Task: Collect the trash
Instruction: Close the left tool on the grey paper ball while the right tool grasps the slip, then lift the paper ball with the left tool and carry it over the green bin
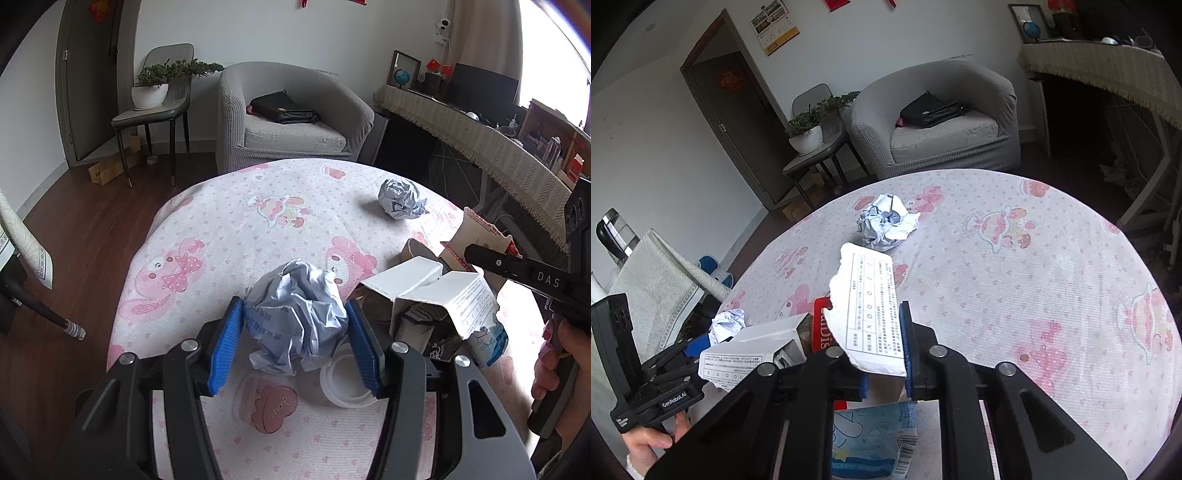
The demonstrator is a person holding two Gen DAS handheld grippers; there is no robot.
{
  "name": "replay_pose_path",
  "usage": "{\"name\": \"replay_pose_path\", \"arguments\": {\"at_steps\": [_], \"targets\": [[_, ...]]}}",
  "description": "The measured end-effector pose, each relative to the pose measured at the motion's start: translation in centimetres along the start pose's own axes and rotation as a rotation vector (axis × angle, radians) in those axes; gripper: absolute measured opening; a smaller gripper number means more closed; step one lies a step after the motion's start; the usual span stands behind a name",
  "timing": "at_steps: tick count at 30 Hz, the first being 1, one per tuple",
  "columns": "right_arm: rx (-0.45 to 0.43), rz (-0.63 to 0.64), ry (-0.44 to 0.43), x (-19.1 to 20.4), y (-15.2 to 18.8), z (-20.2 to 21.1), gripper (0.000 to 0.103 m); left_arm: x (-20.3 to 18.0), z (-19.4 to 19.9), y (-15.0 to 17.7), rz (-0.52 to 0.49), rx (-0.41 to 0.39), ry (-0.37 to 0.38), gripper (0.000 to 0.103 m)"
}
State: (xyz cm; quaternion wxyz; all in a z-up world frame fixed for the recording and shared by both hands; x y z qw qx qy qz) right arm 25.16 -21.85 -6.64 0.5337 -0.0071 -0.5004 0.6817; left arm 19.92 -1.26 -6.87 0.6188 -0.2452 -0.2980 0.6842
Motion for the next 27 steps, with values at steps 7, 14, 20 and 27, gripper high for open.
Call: {"name": "replay_pose_path", "arguments": {"at_steps": [7, 14, 20, 27], "targets": [[-0.032, 0.166, 0.126, 2.5, -0.7, 1.1, 0.003, 1.1, 1.3, 0.2, 0.027, -0.038, -0.001, 0.058], [-0.121, 0.282, 0.212, 5.4, -2.5, 3.2, 0.003, 2.8, 3.5, 0.4, 0.032, -0.090, 0.005, 0.058], [-0.125, 0.395, 0.333, 7.3, -2.8, 3.8, 0.003, 4.8, 4.8, 1.1, 0.019, -0.104, -0.017, 0.058], [-0.152, 0.363, 0.285, 8.2, -2.4, 5.3, 0.003, 7.6, 5.7, 2.1, 0.034, -0.095, -0.042, 0.058]]}}
Point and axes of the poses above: each gripper's, at about its wrist camera, not at the fingertips, and z roughly against the way its jaws point, x to its left, y to its underside, the point moved 5 cm from there along -z, roughly the way its jaws point, and after that the axes turned 15 degrees about -y, right-handed, at the moved point
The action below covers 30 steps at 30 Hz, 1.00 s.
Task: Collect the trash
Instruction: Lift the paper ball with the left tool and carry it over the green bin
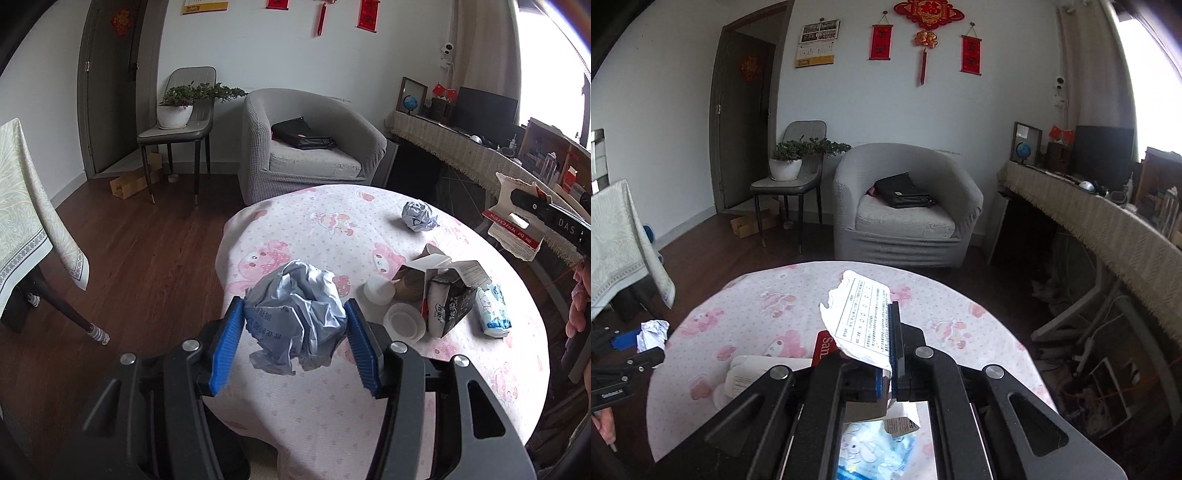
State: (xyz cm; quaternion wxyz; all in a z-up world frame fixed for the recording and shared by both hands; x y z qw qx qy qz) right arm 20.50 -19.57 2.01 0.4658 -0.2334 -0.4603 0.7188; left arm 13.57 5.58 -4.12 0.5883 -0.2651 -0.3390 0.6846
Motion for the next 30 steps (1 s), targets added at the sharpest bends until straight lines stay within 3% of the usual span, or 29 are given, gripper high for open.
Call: {"name": "replay_pose_path", "arguments": {"at_steps": [10, 21, 30], "targets": [[-0.006, -0.001, -0.218, 6.2, -0.3, -0.6, 0.003, 4.8, 0.4, 1.9, 0.029, 0.039, -0.069, 0.058], [0.075, 0.071, -0.475, 18.6, 0.5, -4.3, 0.003, 12.3, -0.9, 7.1, 0.060, 0.156, -0.188, 0.058], [0.211, 0.139, -0.554, 27.1, 3.4, -8.7, 0.003, 17.4, -4.0, 11.7, 0.033, 0.317, -0.252, 0.058]]}}
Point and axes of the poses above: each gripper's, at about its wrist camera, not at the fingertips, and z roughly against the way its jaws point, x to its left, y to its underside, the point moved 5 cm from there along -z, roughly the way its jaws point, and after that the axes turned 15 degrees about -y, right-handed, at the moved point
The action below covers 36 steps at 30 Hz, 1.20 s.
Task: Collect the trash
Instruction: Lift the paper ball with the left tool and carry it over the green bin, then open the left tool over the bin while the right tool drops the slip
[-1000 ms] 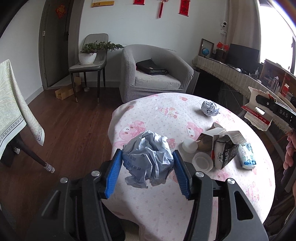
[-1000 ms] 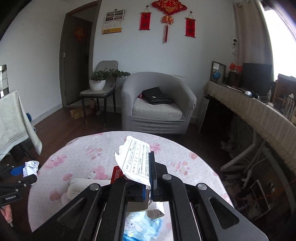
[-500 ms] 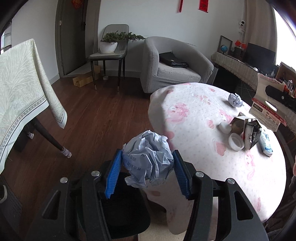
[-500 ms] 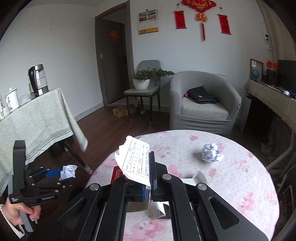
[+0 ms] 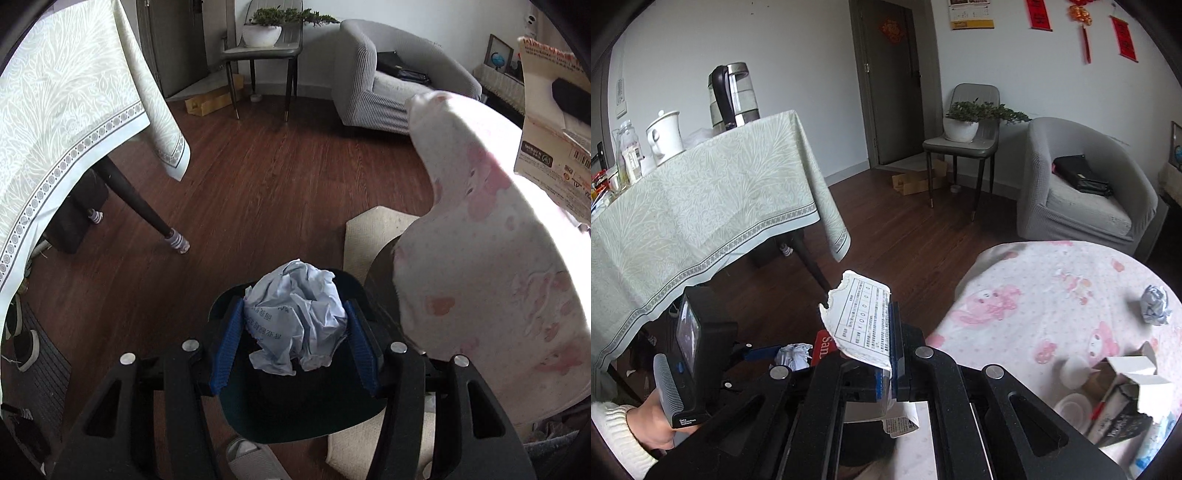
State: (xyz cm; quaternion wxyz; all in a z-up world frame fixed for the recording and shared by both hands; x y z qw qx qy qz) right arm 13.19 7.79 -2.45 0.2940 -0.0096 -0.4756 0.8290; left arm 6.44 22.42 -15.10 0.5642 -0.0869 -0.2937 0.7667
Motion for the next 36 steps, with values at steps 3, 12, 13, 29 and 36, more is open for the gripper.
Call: {"name": "replay_pose_path", "arguments": {"at_steps": [3, 12, 13, 29, 36], "targets": [[0.034, -0.008, -0.025, 0.8, 0.4, -2.0, 0.003, 0.9, -1.4, 0.9, -0.012, 0.047, -0.008, 0.058], [0.135, -0.019, -0.054, 2.5, 1.6, -7.3, 0.003, 2.1, -4.5, 3.7, -0.062, 0.154, -0.020, 0.058], [0.144, -0.021, -0.058, 2.6, 1.8, -7.8, 0.003, 2.2, -4.9, 3.9, -0.066, 0.164, -0.019, 0.058], [0.312, -0.025, -0.070, 3.7, 5.1, -14.8, 0.003, 3.5, -6.9, 6.5, -0.092, 0.219, -0.002, 0.074], [0.383, -0.072, -0.068, 2.9, 7.1, -17.3, 0.003, 5.8, -3.7, 4.0, 0.007, 0.086, 0.010, 0.067]]}}
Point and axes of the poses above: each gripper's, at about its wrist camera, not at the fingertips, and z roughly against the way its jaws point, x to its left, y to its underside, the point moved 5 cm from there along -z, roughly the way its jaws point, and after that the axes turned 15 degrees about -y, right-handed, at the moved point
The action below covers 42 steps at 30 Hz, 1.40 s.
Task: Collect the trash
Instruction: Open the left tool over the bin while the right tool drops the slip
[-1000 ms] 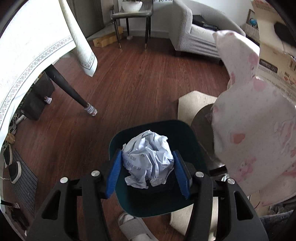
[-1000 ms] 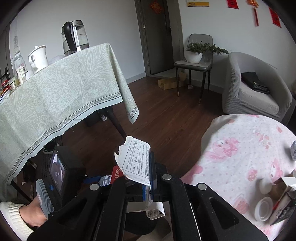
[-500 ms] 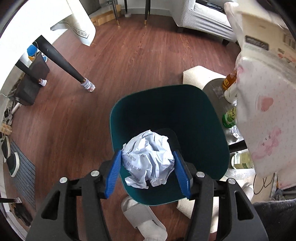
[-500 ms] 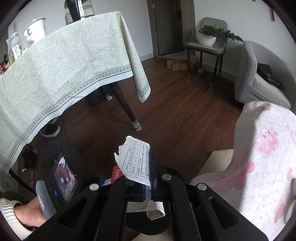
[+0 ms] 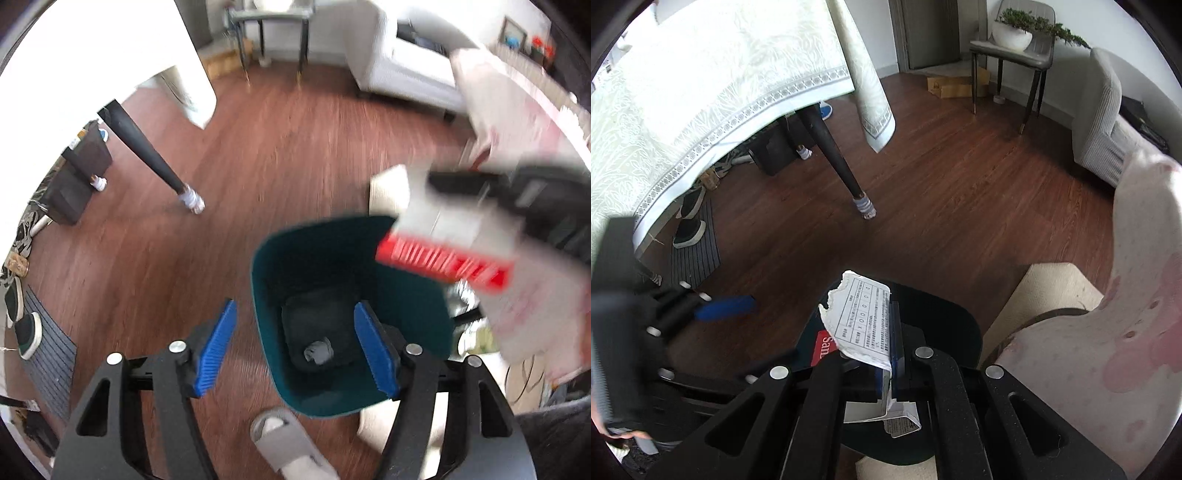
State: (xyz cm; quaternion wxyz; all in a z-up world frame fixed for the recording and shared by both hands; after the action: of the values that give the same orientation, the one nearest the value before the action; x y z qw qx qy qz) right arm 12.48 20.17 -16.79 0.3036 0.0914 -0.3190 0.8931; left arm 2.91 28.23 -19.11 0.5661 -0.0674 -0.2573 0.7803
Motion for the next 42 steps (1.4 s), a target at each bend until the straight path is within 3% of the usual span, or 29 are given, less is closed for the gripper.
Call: {"name": "replay_pose_path", "arguments": {"at_steps": [10, 27, 29, 32, 42], "targets": [[0.108, -0.057, -0.006, -1.3, 1.9, -4.4, 0.003, 3.3, 5.0, -3.8, 0.165, -0.126, 0.060, 0.055], [0.294, -0.072, 0.007, -2.0, 6.4, -9.1, 0.005, 4.2, 7.2, -5.8, 0.212, -0.144, 0.096, 0.049], [0.286, -0.074, 0.003, -1.9, 6.4, -8.8, 0.013, 4.3, 7.4, -5.9, 0.211, -0.151, 0.085, 0.049], [0.246, -0.066, -0.007, -1.4, 6.0, -7.8, 0.037, 4.5, 7.8, -5.9, 0.207, -0.164, 0.064, 0.049], [0.044, 0.047, -0.049, 2.1, 2.0, -1.0, 0.039, 5.4, 9.6, -7.0, 0.233, -0.224, 0.052, 0.049]]}}
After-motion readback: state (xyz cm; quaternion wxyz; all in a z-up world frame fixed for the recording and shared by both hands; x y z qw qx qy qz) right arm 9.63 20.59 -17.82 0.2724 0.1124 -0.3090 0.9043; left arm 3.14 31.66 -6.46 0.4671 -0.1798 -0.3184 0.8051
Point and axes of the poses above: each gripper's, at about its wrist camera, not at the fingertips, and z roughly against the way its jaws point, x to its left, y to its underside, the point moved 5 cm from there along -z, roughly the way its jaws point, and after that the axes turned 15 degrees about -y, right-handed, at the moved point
